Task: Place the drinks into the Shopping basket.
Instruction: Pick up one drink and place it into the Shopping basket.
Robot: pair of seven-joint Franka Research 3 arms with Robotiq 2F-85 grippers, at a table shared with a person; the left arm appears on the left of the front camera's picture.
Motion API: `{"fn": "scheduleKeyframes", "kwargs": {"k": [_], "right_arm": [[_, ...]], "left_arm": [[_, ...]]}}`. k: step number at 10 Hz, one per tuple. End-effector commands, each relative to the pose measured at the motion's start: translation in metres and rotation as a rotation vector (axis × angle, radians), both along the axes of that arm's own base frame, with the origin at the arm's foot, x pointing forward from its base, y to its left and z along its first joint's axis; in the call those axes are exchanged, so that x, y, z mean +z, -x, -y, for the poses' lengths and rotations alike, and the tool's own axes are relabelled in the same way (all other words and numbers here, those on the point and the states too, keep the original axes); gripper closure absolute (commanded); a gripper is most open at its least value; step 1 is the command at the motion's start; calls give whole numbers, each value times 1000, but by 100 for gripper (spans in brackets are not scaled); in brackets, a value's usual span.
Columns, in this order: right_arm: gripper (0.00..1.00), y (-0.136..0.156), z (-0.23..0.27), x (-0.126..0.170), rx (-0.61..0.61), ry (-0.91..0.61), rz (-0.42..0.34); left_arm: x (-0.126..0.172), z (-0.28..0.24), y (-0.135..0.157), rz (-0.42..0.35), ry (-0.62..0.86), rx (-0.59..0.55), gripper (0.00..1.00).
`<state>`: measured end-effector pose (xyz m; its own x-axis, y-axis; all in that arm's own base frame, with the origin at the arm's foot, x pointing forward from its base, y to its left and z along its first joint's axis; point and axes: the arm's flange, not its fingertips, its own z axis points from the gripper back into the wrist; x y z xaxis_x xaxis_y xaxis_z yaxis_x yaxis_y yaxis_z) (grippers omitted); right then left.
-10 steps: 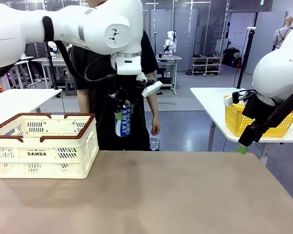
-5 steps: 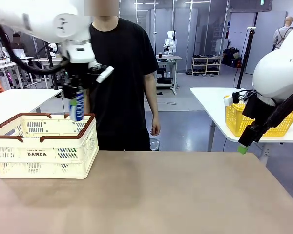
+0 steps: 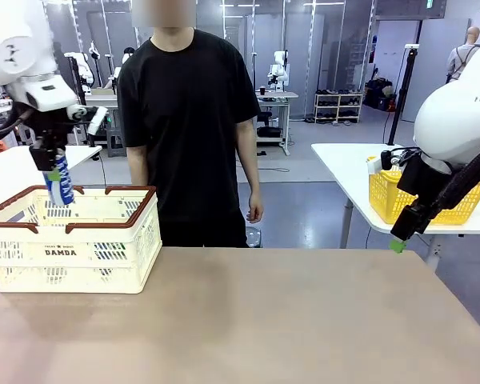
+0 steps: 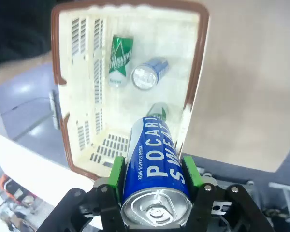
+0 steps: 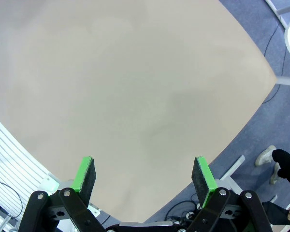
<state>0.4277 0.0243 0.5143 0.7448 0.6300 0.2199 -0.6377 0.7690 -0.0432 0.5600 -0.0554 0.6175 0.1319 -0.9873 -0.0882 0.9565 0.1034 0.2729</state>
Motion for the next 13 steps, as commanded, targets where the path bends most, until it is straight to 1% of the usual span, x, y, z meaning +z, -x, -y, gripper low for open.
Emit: {"fn": "scheduleKeyframes", "kwargs": {"k": [1,3,4,6,7,8,13], "right_arm": [[0,1,2,1,15,5,1],[0,1,2,1,15,5,1],[0,1,2,1,15,5,1],[0,1,2,1,15,5,1],[0,1,2,1,15,5,1],[0,1,2,1,15,5,1],[0,1,2,1,15,5,1]], "left_arm": [[-4,-28,11,38,58,10,42],[-13,-61,4,46,116,46,42],[-17,-66,1,41,137,54,42],[-18,-77,-3,69,177,87,42],[-16,-80,-3,51,190,71,42],[-19,-76,-4,25,139,95,42],[-21,-75,-5,20,152,95,42]]}}
